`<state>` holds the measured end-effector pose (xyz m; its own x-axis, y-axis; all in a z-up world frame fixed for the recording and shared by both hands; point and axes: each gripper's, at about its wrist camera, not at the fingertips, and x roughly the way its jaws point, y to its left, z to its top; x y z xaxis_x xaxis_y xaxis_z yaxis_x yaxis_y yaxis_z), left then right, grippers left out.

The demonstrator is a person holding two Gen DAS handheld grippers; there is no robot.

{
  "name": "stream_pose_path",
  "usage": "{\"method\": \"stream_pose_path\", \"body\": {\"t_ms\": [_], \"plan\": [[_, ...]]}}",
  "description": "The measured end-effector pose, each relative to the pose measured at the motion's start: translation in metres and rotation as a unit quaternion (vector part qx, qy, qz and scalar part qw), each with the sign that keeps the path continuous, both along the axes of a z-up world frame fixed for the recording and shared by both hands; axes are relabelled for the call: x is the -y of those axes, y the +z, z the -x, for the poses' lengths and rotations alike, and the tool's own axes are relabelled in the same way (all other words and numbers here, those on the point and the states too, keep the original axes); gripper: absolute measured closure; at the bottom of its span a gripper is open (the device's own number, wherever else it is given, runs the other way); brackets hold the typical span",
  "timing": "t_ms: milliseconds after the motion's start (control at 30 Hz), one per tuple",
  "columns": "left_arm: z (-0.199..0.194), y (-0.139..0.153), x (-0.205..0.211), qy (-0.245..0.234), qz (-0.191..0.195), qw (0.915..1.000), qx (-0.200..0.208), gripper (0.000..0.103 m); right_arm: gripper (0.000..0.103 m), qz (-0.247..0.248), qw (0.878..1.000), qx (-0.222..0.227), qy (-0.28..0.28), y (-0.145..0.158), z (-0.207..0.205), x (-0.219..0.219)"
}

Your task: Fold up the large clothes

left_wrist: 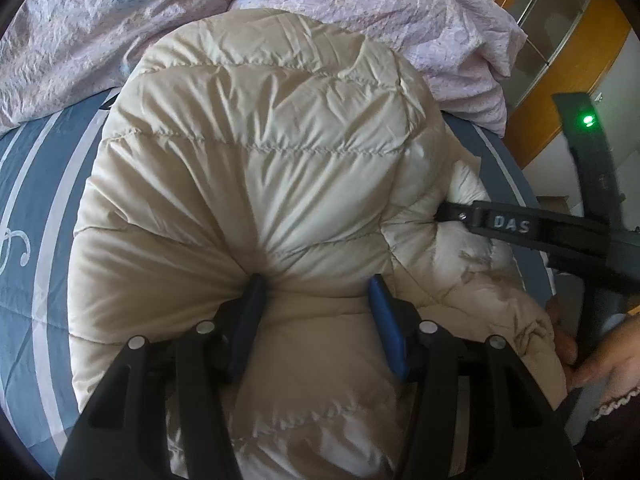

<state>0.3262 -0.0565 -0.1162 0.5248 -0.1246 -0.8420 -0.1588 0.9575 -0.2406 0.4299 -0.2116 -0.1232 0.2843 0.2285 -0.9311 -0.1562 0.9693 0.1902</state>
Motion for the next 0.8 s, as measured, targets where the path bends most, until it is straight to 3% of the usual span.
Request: {"method": "stream_pose_path", "body": {"t_ms": [167,300,533,667,800], "plan": [[0.002,0.007,0.0,-0.004,0.007,0.9999,0.011,0.054,0.05,-0.013,1.0,-0.018,-0.021,-0.014,-0.005,0.009],[0.005,0.019,-0.006,0.0,0.004,0.9997,0.022,0.054,0.047,-0.018,0.999,-0.017,-0.028,-0.009,-0.006,0.013],[0.0,0.047,-0.039,0.018,-0.026,0.9982,0.051,0.05,0.044,0.003,0.998,0.056,-0.015,0.047,0.002,0.005],[-0.013,0.055,-0.062,0.036,-0.053,0.9964,0.056,0.048,0.044,-0.027,0.995,0.096,0.003,0.088,0.01,-0.005],[-0.024,0.056,-0.082,0.049,-0.065,0.9951,0.056,0.048,0.044,-0.049,0.993,0.104,0.032,0.105,0.015,-0.025]]}}
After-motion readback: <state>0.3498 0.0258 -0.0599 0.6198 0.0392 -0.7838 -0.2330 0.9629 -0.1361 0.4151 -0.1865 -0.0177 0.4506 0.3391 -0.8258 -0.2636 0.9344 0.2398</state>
